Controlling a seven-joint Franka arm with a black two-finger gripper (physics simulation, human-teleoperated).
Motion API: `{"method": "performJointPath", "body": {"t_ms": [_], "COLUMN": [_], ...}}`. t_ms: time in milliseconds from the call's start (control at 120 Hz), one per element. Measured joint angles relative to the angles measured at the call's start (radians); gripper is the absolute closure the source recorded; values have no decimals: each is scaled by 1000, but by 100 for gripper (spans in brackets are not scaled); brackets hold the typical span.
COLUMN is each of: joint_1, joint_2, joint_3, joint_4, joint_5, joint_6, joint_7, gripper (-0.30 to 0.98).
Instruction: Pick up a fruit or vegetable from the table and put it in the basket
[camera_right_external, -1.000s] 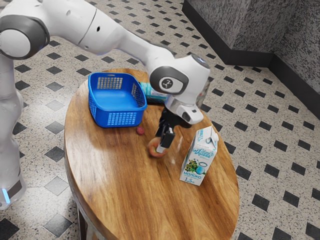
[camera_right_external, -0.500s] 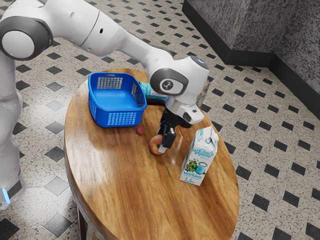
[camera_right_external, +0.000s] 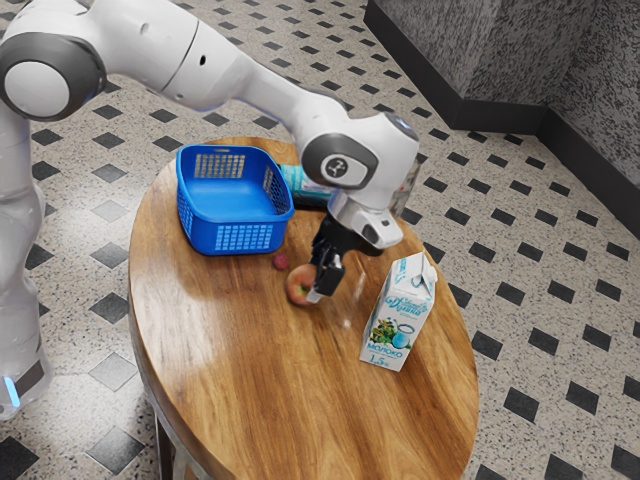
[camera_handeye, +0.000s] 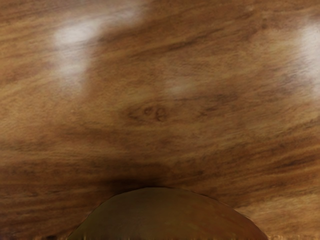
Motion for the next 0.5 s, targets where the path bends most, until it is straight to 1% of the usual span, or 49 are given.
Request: {"method": "performJointPath", "body": {"t_ms": [133,300,450,500], "joint_1": [1,-28,-62,-36], "joint_2": [-4,-29,-94,-131], "joint_3": [-20,-18,4,2], "joint_4": [67,170,217,221], "joint_5": [1,10,38,50], "joint_6": [-67,-145,-191,-214], "joint_7": [-3,-10,-15,-17], "gripper": [19,19,19,19]}}
